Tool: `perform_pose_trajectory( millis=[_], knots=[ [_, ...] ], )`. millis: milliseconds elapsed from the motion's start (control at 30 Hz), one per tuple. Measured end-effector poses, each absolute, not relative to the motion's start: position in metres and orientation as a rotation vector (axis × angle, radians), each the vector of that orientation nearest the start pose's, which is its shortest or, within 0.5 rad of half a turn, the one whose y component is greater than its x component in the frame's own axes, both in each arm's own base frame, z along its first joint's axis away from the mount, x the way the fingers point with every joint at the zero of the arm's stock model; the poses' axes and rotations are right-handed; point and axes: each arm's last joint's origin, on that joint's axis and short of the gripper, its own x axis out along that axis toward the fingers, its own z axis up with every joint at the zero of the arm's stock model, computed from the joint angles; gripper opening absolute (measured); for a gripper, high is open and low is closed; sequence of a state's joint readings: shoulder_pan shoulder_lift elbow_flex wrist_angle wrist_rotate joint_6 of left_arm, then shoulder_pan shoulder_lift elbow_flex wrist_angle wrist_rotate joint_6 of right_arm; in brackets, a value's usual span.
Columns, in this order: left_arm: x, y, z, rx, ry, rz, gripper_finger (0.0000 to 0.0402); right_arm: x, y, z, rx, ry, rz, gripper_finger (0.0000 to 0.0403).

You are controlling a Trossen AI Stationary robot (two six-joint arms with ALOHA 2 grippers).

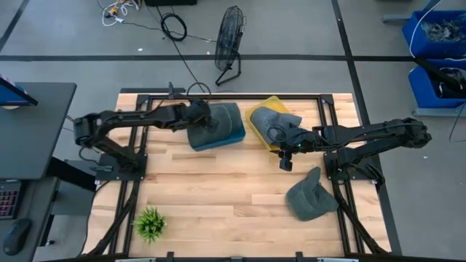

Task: Pick & Place hat
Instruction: Put the green cap into the blue bin

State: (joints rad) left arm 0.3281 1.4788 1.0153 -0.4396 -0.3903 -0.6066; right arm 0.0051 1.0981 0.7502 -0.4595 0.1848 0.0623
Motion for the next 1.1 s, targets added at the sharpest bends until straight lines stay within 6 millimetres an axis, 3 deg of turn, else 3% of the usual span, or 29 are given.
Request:
perform_pose_trajectory(
  millis=[433,733,867,1100],
  knots=[
    [0.255,0.053,0.293,-0.383,0.546,0.775,0.0129,0.218,-0.006,0.243,-0.136,0.796,-0.168,0.0139],
    [0.249,0.02,0.305,-0.321,0.489,0.711,0.0129,0.223,-0.004,0.233,0.045,0.841,-0.208,0.0136],
    [0.249,0.012,0.305,-0.313,0.495,0.681,0.0128,0.214,0.005,0.228,0.171,0.946,-0.18,0.0116],
    [0.249,0.007,0.306,-0.287,0.489,0.695,0.0128,0.192,0.033,0.251,0.558,1.258,-0.049,0.0072]
  ],
)
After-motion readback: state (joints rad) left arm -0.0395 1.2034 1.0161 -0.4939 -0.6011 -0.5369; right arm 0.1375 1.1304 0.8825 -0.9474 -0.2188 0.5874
